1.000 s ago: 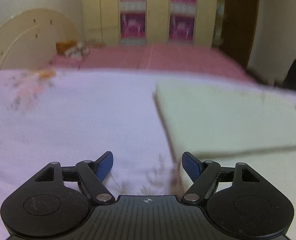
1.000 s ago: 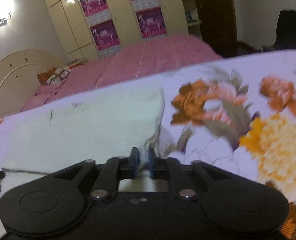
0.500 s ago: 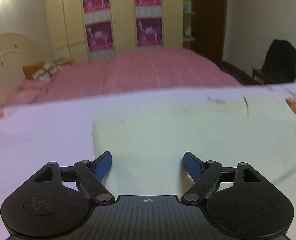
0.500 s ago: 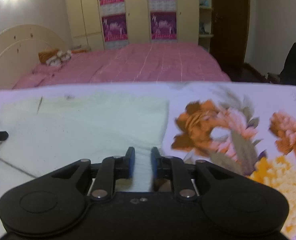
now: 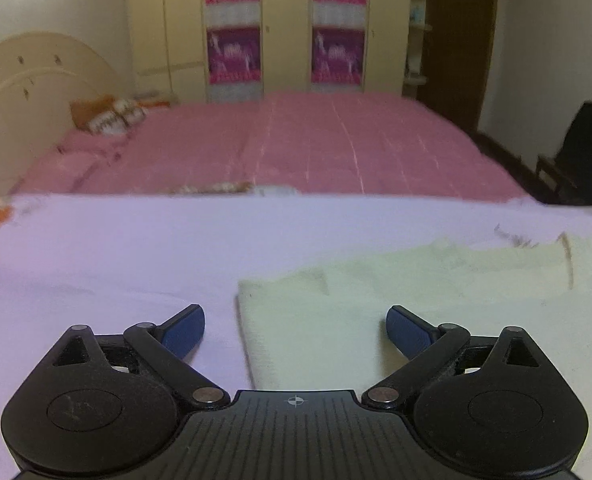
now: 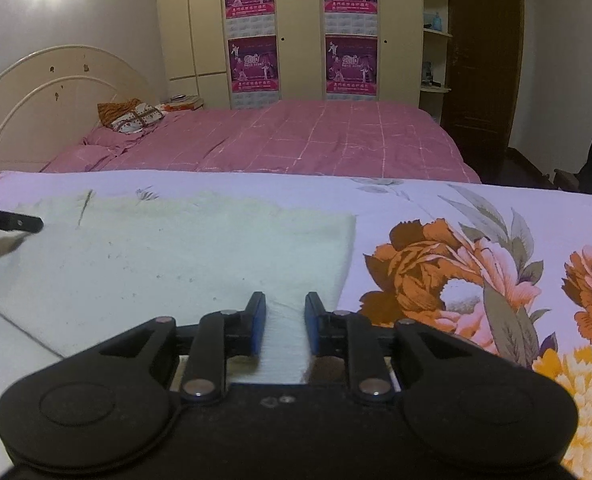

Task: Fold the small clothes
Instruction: 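Open the right tool and move both tools toward the sweater hem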

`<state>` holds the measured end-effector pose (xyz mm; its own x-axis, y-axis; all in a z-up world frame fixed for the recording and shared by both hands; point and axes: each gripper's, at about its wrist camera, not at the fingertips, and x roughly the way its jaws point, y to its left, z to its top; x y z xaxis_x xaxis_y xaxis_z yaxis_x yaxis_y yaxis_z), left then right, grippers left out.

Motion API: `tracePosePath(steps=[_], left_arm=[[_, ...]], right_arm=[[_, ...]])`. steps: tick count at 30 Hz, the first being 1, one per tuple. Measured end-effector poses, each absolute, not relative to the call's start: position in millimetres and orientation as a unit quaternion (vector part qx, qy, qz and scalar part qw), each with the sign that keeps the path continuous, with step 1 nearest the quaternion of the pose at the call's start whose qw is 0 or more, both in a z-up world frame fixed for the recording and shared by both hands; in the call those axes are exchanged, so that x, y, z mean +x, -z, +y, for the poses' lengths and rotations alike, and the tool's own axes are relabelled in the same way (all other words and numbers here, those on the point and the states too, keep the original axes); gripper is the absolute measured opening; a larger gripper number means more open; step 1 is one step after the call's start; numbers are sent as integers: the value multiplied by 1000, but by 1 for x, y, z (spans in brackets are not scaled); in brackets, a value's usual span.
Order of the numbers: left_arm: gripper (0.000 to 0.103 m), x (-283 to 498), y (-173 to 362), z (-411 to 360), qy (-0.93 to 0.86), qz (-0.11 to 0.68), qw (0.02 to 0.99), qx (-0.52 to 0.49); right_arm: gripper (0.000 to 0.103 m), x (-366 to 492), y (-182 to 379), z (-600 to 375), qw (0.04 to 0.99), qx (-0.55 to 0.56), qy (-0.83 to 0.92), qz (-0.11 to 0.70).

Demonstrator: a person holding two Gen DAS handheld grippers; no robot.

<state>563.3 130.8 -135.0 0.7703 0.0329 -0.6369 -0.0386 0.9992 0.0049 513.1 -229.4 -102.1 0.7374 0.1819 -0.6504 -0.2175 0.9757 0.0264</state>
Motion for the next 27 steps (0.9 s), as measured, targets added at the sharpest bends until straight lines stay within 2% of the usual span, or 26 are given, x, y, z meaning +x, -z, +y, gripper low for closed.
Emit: tracePosePath(steps=[3,7,10,15,18,22,27], left_arm=[[97,536,123,101,21,309,951,0],[97,514,129,43,63,317,946,28],[98,503,138,22,69,329,941,40],[98,481,141,64,26,337,940,43],[98,480,142,96,6,351,936,11],[98,471,137,97,-12,347,938,8],[98,422,136,104,-3,357,934,8]], right_arm=[[26,508,90,-226,938,-10,-100,332],[26,504,88,-198,932,9,-135,336],[25,492,96,-162,924,-38,-169,342],[27,473,101,-164,924,-99,-149,338],[26,476,99,-210,930,-58,-99,349],[26,477,93,-221,927,-37,-95,360],[28,446,75,-236,931,7,-90,355]])
